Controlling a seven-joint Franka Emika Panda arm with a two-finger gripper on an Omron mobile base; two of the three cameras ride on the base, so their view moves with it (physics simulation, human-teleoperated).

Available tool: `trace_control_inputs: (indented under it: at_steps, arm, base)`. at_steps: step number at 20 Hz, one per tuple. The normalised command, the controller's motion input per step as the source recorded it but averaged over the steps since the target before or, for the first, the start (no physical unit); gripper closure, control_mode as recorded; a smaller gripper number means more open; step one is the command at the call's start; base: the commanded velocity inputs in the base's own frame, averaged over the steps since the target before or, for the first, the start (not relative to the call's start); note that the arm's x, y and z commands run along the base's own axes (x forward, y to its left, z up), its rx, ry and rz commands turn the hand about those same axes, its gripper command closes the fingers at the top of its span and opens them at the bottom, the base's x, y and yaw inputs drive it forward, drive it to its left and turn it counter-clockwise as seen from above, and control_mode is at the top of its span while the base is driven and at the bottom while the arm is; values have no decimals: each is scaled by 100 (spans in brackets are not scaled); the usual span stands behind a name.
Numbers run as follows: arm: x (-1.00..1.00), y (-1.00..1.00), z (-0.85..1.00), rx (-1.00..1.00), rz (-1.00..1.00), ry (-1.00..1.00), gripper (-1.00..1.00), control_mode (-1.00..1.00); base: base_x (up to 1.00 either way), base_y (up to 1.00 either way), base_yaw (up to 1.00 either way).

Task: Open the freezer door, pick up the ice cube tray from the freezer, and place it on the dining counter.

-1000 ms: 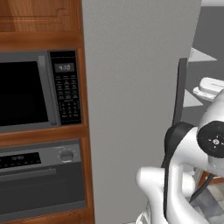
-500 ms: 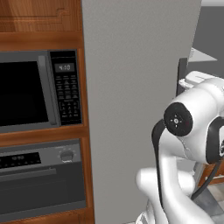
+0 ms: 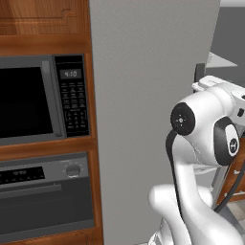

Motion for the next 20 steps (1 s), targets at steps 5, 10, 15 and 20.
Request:
trace_control_inputs:
  at_steps: [5, 10, 15, 20]
  arm:
    - [36, -17, -17, 2, 0, -3, -100, -100]
    - [39, 0, -20, 0, 0, -3, -100, -100]
    - [39, 0, -5, 0, 0, -2, -100, -100]
    - [29, -2, 0, 0, -2, -1, -100, -100]
  base:
    - [0, 0, 0]
    - [0, 0, 0]
    - [0, 0, 0]
    - [0, 0, 0]
